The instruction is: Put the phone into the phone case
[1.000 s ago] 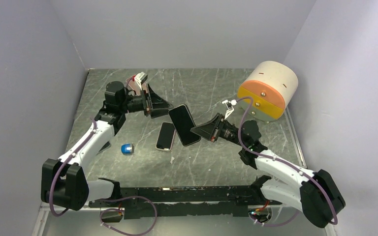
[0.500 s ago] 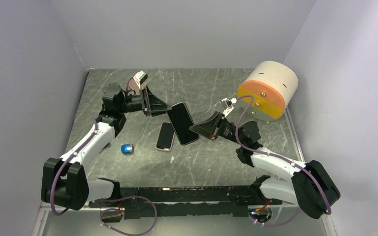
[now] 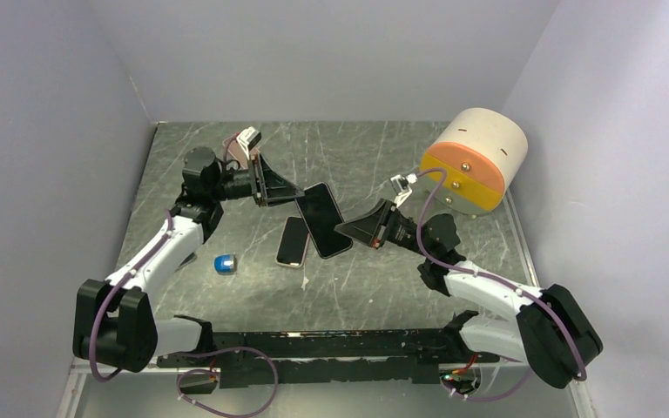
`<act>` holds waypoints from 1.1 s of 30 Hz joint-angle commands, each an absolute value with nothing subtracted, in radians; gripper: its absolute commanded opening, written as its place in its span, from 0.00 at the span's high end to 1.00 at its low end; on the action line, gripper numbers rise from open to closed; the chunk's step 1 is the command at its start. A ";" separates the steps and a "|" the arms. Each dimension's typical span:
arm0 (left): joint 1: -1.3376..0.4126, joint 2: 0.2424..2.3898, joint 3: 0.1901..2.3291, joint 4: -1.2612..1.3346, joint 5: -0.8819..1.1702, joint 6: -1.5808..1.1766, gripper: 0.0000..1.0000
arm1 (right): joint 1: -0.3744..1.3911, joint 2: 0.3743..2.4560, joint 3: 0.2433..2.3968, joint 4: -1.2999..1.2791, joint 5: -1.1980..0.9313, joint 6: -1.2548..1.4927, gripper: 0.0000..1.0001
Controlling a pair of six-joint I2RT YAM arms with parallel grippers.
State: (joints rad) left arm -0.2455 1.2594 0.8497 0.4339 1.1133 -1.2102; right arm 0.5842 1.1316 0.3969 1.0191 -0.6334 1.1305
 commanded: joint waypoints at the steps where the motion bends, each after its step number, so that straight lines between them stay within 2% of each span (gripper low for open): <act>1: -0.247 1.227 0.910 0.214 1.080 -1.052 0.97 | 0.580 1.084 0.419 1.017 -0.596 1.074 1.00; 3: -0.247 1.212 0.926 0.160 1.067 -1.016 0.94 | 0.580 1.078 0.419 1.008 -0.588 1.070 1.00; 7: -0.247 1.202 0.952 0.103 1.062 -0.991 0.62 | 0.578 1.082 0.422 1.036 -0.591 1.090 1.00; 10: -0.247 1.199 0.943 0.128 1.074 -1.011 0.47 | 0.578 1.101 0.428 1.074 -0.600 1.115 1.00; 14: -0.247 1.197 0.919 0.192 1.091 -1.054 0.35 | 0.575 1.123 0.427 1.137 -0.604 1.153 1.00; 18: -0.247 1.203 0.895 0.261 1.100 -1.098 0.31 | 0.571 1.146 0.422 1.204 -0.608 1.195 1.00; 23: -0.247 1.212 0.860 0.356 1.106 -1.163 0.32 | 0.570 1.162 0.414 1.243 -0.610 1.220 1.00; 27: -0.247 1.219 0.838 0.420 1.109 -1.207 0.41 | 0.569 1.164 0.408 1.247 -0.609 1.226 1.00; 30: -0.248 1.227 0.828 0.464 1.111 -1.233 0.57 | 0.569 1.166 0.407 1.241 -0.610 1.223 1.00; 33: -0.247 1.233 0.830 0.464 1.108 -1.232 0.82 | 0.570 1.166 0.408 1.227 -0.612 1.216 1.00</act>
